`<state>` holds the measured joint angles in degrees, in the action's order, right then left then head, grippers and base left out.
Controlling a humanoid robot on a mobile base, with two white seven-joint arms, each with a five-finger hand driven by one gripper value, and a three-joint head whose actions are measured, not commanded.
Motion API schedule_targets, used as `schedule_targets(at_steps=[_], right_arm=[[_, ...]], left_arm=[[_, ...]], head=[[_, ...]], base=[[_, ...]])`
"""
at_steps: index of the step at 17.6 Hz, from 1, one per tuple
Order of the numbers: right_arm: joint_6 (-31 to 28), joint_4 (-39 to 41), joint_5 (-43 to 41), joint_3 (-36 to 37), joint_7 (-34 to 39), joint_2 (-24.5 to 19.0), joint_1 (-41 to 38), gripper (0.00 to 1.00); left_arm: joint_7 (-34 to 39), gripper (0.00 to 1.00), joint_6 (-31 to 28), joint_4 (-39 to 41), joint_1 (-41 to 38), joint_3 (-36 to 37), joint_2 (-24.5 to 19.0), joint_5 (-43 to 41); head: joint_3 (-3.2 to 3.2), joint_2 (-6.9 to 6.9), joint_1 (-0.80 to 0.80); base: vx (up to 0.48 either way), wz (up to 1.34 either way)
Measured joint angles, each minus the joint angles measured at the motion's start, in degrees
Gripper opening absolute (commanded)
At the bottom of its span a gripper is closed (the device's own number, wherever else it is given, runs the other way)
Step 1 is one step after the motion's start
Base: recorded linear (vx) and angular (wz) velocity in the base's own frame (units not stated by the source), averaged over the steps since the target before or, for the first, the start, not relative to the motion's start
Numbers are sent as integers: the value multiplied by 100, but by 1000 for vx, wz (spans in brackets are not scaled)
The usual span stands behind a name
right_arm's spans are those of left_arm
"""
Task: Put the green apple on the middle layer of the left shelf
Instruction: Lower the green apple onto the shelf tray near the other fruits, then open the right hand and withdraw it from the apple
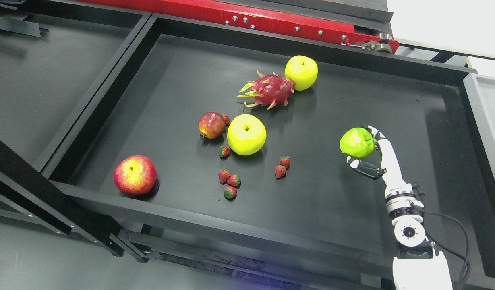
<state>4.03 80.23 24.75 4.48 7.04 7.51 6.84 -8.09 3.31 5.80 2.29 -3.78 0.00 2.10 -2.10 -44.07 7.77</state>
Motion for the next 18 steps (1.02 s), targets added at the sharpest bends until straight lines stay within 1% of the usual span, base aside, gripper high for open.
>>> schedule_targets(at_steps=[6, 8, 10, 14, 18], right_arm=[[-97, -265, -31, -93, 16, 31, 11, 100], [182, -301, -44, -95, 34, 30, -30, 100], [307, -284, -61, -39, 35, -36, -66, 100], [384, -35, -250, 120, -55, -264, -282, 100], [396, 366, -844, 194, -294, -423, -607, 100]], left_arm=[[0, 100, 3, 0, 0, 0, 0, 0], [0, 100, 5, 0, 0, 0, 0, 0], [0, 100, 12, 0, 0, 0, 0, 0], [0, 100, 34, 0, 0, -2, 0, 0], [0, 100, 18, 0, 0, -5, 0, 0]], head=[[0, 0, 0], [0, 0, 0], [0, 0, 0], [0, 0, 0], [0, 0, 0]], base=[[14, 3], [0, 0], [0, 0], [0, 0], [-2, -7]])
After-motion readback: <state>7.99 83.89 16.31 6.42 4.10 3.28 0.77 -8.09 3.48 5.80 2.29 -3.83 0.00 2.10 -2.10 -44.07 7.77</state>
